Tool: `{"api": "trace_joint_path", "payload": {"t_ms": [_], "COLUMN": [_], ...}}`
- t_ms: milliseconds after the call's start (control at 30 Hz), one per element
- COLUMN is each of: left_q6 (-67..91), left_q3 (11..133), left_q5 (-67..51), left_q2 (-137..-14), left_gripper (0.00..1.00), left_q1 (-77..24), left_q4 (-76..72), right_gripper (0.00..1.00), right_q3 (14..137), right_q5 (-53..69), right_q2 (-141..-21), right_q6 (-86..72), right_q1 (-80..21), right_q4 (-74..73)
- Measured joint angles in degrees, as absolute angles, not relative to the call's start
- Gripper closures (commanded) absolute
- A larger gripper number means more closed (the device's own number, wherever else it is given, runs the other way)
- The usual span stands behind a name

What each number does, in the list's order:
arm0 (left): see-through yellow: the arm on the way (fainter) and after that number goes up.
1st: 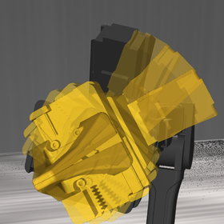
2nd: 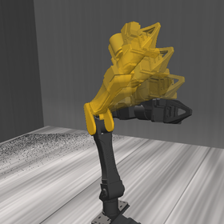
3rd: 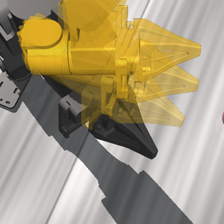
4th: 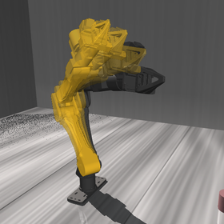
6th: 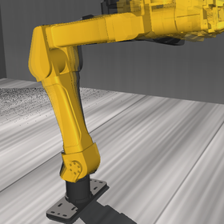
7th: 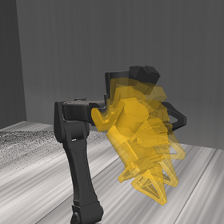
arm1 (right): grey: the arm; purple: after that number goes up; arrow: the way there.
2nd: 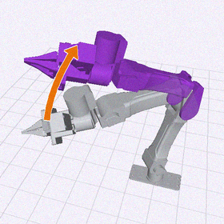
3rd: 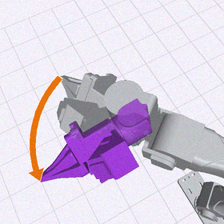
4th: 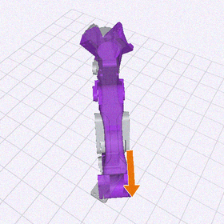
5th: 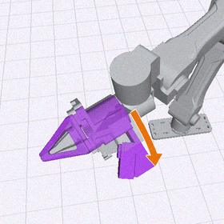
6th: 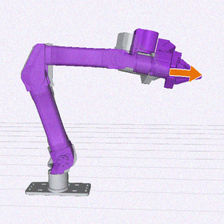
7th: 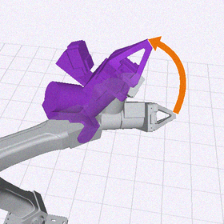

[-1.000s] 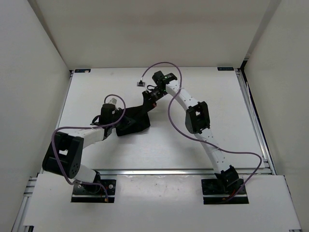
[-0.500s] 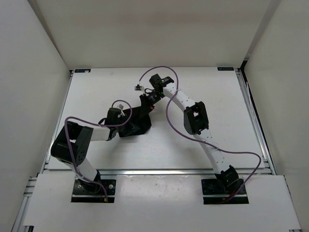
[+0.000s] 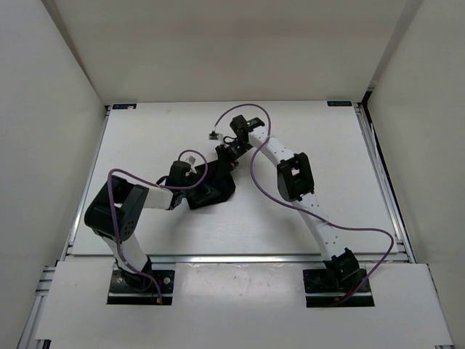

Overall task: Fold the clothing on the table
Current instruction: Fold the skirt

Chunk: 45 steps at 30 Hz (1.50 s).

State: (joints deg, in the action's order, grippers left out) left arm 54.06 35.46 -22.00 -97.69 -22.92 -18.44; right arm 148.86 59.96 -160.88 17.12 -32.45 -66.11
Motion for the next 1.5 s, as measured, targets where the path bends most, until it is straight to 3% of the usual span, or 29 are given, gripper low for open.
{"api": "trace_joint_path", "payload": {"t_ms": [167,333,533,800,1233,1500], "left_q6": [55.7,58.2,60.5,62.2,62.5,63.8], "left_q3": [35.7,35.7,36.7,37.2,38.8,40.8], "left_q5": [-22.9,-22.9,-22.7,-22.7,-23.6,-24.8], "left_q2": [-99.0,-99.1,-100.3,-102.0,-104.0,-105.8], "left_gripper": [0.95,0.95,0.95,0.94,0.87,0.87], "left_q1": [-23.2,-22.5,-22.4,-23.0,-20.9,-20.9], "left_q4": [-21.0,-23.9,-27.3,-29.7,-31.2,-33.4], "right_gripper": [1.0,1.0,1.0,1.0,1.0,1.0], "right_q3": [150.6,139.7,139.1,142.2,138.0,136.7], "right_q5": [61.1,54.8,50.8,49.1,46.1,47.6], "right_q2": [-160.1,-152.6,-151.4,-151.0,-149.3,-147.7], "right_q6": [24.7,35.2,40.7,42.6,42.8,41.9], "right_q1": [-29.8,-28.9,-32.0,-33.7,-37.6,-37.6], "right_q4": [-71.9,-74.5,-75.4,-76.1,-76.3,-76.3]}}
